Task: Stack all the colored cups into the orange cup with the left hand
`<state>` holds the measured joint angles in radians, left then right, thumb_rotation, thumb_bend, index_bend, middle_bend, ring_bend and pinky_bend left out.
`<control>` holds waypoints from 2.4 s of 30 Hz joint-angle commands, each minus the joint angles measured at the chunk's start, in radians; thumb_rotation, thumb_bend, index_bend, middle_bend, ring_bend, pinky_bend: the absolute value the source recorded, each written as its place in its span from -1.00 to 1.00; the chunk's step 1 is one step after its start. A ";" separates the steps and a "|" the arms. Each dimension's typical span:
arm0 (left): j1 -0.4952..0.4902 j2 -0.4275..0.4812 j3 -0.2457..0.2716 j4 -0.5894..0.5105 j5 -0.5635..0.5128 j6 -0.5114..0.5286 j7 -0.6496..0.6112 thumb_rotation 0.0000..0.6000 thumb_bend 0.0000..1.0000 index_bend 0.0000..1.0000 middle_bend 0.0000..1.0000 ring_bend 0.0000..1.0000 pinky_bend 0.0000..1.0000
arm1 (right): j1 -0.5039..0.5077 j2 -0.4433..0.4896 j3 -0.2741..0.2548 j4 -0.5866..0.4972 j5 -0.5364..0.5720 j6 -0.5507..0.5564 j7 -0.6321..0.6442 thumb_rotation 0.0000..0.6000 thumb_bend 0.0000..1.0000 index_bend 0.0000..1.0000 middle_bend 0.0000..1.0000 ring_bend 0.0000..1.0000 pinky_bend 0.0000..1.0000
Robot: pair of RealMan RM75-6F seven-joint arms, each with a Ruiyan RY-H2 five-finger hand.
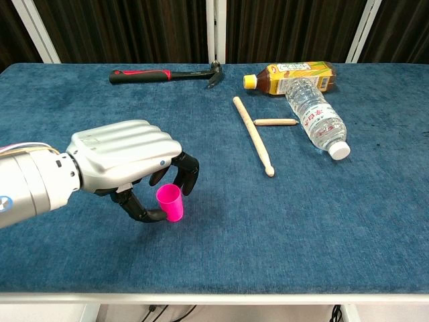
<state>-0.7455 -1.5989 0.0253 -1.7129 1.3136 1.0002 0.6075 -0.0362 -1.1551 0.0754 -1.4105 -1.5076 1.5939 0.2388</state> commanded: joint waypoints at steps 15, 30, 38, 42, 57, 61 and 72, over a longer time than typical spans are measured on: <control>0.005 -0.015 -0.024 0.028 0.011 -0.006 -0.031 1.00 -0.39 0.01 0.02 0.17 -0.07 | 0.003 -0.004 0.000 0.010 0.008 -0.013 0.005 1.00 -0.49 -1.00 -1.00 -1.00 -1.00; 0.021 0.185 -0.131 -0.142 -0.048 0.083 -0.005 1.00 -0.39 0.01 0.02 0.18 -0.07 | 0.002 -0.003 -0.001 0.002 -0.003 -0.003 0.002 1.00 -0.49 -1.00 -1.00 -1.00 -1.00; 0.014 0.204 -0.173 -0.077 -0.171 0.040 -0.075 1.00 -0.39 0.01 0.02 0.18 -0.07 | 0.003 0.003 -0.002 -0.016 -0.010 0.003 -0.015 1.00 -0.49 -1.00 -1.00 -1.00 -1.00; 0.008 0.189 -0.170 -0.042 -0.183 0.024 -0.095 1.00 -0.39 0.01 0.02 0.18 -0.07 | 0.005 0.007 -0.001 -0.023 -0.009 -0.001 -0.024 1.00 -0.49 -1.00 -1.00 -1.00 -1.00; 0.000 0.151 -0.154 0.034 -0.187 0.011 -0.133 1.00 -0.39 0.02 0.02 0.18 -0.07 | 0.014 0.011 -0.004 -0.040 -0.003 -0.023 -0.045 1.00 -0.49 -1.00 -1.00 -1.00 -1.00; 0.001 0.137 -0.154 0.054 -0.174 0.022 -0.142 1.00 -0.39 -0.02 -0.02 0.16 -0.07 | 0.013 0.010 -0.004 -0.037 0.001 -0.024 -0.043 1.00 -0.49 -1.00 -1.00 -1.00 -1.00; 0.022 0.149 -0.135 0.032 -0.147 0.064 -0.122 1.00 -0.53 -0.78 -0.61 -0.63 -0.49 | 0.013 0.006 -0.005 -0.035 -0.001 -0.023 -0.042 1.00 -0.49 -1.00 -1.00 -1.00 -1.00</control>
<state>-0.7302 -1.4549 -0.1098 -1.6712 1.1651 1.0538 0.4836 -0.0234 -1.1490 0.0700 -1.4451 -1.5083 1.5706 0.1965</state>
